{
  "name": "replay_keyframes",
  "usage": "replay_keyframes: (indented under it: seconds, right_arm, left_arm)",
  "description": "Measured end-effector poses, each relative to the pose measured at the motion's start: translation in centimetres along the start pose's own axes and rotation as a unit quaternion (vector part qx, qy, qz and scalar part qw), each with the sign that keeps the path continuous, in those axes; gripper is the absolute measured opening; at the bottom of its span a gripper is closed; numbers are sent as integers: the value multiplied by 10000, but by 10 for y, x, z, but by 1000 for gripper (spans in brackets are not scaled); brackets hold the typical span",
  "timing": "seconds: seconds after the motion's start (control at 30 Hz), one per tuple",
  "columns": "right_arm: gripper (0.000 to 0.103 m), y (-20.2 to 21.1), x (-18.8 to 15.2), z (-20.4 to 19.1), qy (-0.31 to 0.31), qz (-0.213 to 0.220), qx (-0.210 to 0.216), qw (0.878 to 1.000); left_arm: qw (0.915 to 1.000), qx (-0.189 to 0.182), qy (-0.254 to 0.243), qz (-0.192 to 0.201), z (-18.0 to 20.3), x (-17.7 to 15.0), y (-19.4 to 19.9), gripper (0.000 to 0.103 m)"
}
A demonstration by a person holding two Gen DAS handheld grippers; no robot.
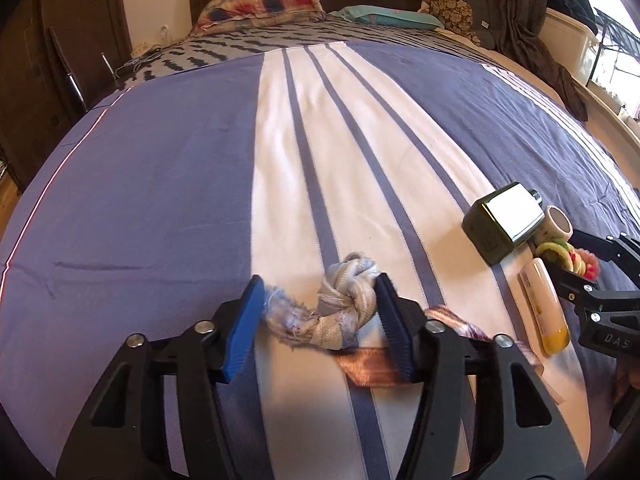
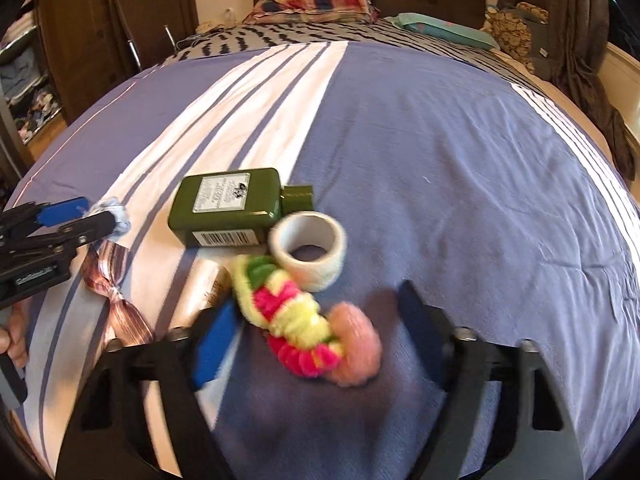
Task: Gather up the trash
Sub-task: 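Grasp the blue cloth with left tool while right tool grasps hair tie, then lower the white knotted cloth with left tool while right tool lowers the scrunchie into the bin, open both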
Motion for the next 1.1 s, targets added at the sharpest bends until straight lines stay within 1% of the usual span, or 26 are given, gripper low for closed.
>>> replay_keyframes:
  seconds: [0.03, 0.07, 0.1, 0.2, 0.27, 0.4, 0.47, 0.6, 0.73, 0.87, 1.0, 1.1]
  right_arm:
    - [51, 0, 0, -2, 12, 18, 29, 10000]
    - [49, 1, 1, -3, 21, 36, 38, 10000]
    - [46, 3, 1, -3, 20, 54, 62, 10000]
    - [41, 5, -1, -3, -15, 48, 137, 9999]
    - [39, 12, -5, -2, -64, 36, 196, 9998]
    - [38, 30, -16, -2, -81, 51, 231, 9997]
    - [38, 45, -22, -1, -77, 100, 232, 9997]
    - [38, 77, -28, -1, -106, 270, 234, 9993]
    - [38, 121, -32, -8, -94, 559, 163, 9983]
    - [38, 169, -41, -16, -105, 884, 160, 9959]
    - [38, 214, -56, -25, -161, 1161, 193, 9929]
    - [38, 241, -73, -33, -152, 1310, 212, 9910]
  left_arm:
    - [10000, -50, -17, -22, 1, 1, -1, 37]
    - [9999, -123, -14, -50, 2, 3, -2, 32]
    - [9998, -205, 5, -78, 3, 3, -2, 25]
    - [9998, -183, -62, -86, 6, 2, 0, 24]
    - [9998, -170, -47, -79, 5, -2, 4, 23]
    - [9999, -98, 15, 45, 0, -8, 26, 23]
    - [9999, -72, 48, 148, -2, -9, 43, 23]
    - [9991, -30, -16, 433, 2, -13, 90, 23]
    - [9971, -92, -50, 752, 16, -24, 144, 23]
    - [9945, -225, -95, 1018, 36, -44, 196, 23]
    - [9923, -339, -93, 1185, 51, -66, 236, 23]
    - [9910, -449, -108, 1256, 60, -84, 257, 23]
Point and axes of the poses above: each gripper's, at about its wrist camera, not at the fingertips, and y roughly against the way its jaws point, z to its right, x to its top, the point moved 5 cm from there along -y, roughly the way its jaws point, and after that the axes turned 5 degrees about z, right-handed, at the moved point
